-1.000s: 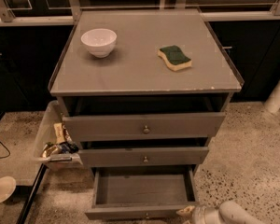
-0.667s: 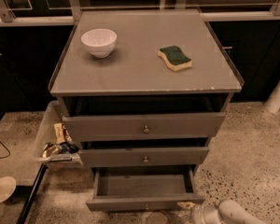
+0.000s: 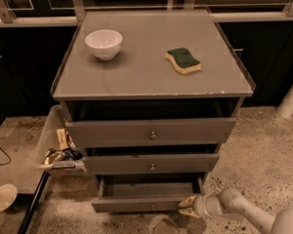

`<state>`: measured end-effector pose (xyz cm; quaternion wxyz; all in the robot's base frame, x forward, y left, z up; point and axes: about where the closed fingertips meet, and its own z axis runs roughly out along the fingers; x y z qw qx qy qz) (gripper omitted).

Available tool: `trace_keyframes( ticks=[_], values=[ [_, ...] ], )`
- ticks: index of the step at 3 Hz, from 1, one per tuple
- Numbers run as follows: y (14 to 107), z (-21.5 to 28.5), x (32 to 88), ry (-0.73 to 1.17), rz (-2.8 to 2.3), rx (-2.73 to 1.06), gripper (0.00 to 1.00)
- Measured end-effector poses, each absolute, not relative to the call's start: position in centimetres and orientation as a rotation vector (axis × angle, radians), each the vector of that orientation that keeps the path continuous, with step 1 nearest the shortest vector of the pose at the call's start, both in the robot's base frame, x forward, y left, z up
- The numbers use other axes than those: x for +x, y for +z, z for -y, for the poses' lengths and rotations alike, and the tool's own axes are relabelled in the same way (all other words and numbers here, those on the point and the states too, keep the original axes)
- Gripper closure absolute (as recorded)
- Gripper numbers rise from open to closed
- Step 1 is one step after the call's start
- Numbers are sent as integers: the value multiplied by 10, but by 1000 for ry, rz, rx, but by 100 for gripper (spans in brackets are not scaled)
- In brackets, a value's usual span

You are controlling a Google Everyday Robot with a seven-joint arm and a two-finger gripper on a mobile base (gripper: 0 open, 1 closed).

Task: Close bottom drawer

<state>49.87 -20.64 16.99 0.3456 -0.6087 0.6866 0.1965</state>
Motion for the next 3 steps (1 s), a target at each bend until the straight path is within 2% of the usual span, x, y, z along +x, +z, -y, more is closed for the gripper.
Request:
trace_keyframes(
  ticks=[1, 2, 3],
  values=[
    [175, 205, 523, 473, -1764, -1624, 85],
    [175, 205, 523, 473, -1764, -1624, 99],
    [175, 205, 523, 473, -1764, -1624, 79]
  ],
)
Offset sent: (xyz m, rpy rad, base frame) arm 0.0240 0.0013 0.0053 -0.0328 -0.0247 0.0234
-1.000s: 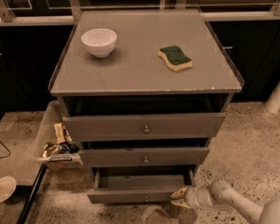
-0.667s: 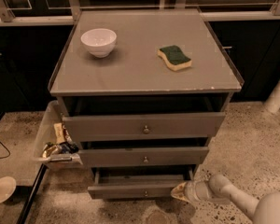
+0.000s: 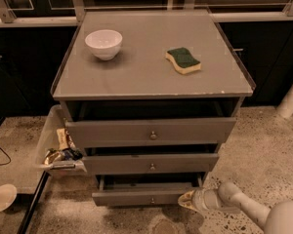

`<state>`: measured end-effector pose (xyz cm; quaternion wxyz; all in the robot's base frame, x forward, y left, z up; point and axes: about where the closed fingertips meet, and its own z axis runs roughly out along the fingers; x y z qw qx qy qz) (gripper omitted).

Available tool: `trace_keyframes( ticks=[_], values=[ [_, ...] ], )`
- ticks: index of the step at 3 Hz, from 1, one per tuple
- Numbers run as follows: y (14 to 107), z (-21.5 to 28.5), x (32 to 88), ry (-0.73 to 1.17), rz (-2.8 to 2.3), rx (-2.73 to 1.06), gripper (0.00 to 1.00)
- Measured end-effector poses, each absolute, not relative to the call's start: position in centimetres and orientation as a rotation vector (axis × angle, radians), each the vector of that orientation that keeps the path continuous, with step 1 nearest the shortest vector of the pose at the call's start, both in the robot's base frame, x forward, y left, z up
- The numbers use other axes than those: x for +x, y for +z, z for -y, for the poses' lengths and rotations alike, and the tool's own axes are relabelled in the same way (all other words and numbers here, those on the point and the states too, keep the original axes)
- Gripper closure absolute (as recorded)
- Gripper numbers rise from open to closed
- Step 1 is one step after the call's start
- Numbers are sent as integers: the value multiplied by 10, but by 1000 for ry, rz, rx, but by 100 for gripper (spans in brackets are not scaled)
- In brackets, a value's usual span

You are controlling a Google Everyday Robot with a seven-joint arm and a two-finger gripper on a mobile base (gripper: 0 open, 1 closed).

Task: Close bottom drawer

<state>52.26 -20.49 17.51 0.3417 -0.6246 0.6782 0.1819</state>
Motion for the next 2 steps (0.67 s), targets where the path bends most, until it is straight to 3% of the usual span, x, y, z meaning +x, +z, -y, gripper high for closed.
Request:
trace_keyframes(
  ticks=[2],
  values=[
    [175, 205, 523, 473, -1764, -1624, 31]
  ],
)
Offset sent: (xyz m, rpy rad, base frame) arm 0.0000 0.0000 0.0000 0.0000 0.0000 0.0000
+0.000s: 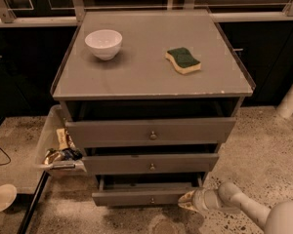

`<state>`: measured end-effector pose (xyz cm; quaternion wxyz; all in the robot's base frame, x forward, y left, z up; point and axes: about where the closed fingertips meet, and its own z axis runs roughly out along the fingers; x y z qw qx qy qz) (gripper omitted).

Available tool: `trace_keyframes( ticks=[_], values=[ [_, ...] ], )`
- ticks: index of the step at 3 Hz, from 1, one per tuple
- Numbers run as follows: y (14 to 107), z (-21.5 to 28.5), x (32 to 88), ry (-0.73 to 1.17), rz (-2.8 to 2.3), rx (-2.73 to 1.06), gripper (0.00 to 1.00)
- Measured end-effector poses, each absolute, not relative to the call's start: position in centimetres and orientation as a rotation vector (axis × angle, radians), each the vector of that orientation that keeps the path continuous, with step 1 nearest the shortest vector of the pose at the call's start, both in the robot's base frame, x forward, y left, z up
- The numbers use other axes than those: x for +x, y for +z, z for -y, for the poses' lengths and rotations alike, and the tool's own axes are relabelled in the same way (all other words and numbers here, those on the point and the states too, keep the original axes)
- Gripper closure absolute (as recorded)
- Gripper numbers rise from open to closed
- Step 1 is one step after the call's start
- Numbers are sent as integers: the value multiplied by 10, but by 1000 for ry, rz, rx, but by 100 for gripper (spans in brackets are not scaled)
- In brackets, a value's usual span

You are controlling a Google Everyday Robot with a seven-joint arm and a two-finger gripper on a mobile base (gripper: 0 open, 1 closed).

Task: Close bottom drawer

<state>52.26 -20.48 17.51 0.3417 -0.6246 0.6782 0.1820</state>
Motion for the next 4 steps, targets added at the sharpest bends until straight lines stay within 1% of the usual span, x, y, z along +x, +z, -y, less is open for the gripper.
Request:
trace_keyframes(
  ticks=[1, 2, 4],
  values=[
    [175, 205, 523, 473, -1764, -1624, 8],
    [175, 205, 523, 474, -1764, -1624, 0],
    [183, 205, 522, 453, -1767, -1646, 0]
  ],
)
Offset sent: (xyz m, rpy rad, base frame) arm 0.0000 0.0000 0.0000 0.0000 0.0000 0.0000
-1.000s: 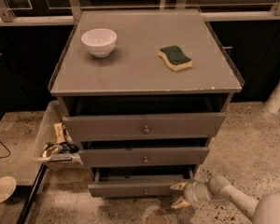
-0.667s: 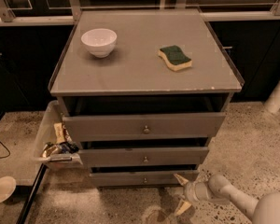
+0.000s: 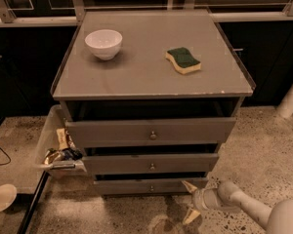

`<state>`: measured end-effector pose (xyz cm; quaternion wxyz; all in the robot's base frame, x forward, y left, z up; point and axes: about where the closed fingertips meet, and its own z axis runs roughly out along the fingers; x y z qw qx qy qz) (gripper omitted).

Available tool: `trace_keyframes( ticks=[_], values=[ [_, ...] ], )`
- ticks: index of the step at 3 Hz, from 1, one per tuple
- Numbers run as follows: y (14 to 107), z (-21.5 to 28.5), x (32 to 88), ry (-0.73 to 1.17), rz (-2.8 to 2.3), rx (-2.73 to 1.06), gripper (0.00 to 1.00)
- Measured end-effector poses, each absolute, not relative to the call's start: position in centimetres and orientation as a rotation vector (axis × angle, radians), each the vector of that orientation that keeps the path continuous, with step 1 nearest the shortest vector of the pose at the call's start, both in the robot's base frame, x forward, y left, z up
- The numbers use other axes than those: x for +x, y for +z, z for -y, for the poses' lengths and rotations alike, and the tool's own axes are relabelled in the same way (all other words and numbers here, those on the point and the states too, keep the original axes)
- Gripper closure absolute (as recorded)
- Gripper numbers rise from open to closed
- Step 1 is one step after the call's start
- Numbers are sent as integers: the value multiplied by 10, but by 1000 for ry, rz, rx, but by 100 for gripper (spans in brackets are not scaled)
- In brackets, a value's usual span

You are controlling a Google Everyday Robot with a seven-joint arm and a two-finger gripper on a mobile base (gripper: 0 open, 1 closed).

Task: Close bottom drawer

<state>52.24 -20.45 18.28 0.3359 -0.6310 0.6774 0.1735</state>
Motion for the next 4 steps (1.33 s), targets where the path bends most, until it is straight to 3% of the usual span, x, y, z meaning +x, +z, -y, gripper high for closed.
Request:
trace_keyframes(
  ticks=[4],
  values=[
    [338, 247, 423, 215, -1635, -1745, 0]
  ],
)
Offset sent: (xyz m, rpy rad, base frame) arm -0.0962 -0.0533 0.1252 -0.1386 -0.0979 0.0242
